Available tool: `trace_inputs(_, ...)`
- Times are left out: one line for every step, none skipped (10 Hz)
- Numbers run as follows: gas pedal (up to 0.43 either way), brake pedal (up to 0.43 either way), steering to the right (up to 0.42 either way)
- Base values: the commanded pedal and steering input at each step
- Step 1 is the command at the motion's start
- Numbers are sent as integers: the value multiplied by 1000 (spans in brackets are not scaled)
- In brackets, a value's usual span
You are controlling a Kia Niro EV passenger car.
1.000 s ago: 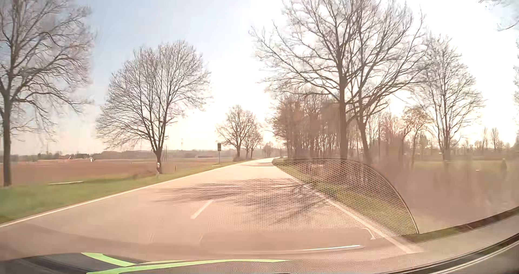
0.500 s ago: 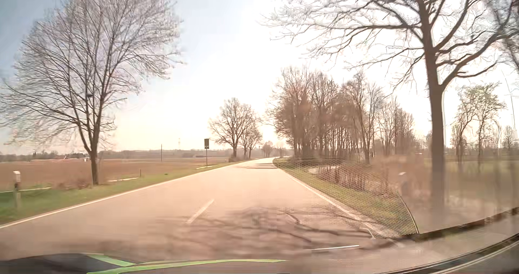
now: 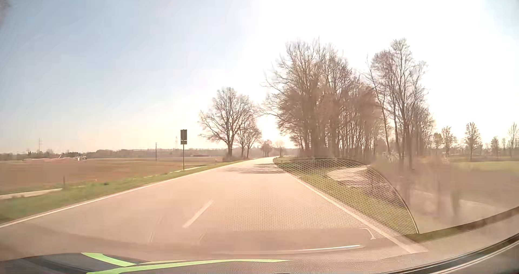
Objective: Follow the waypoints while adhering to traffic rules and regulations
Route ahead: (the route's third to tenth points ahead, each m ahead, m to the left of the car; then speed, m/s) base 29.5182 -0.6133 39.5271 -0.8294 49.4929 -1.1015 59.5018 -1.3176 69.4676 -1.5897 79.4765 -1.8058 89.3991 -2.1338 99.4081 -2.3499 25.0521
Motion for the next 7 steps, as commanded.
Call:
trace_inputs(189, 0, 3)
trace_inputs(189, 0, 3)
trace_inputs(189, 0, 3)
trace_inputs(189, 0, 3)
trace_inputs(189, 0, 3)
trace_inputs(189, 0, 3)
trace_inputs(189, 0, 3)
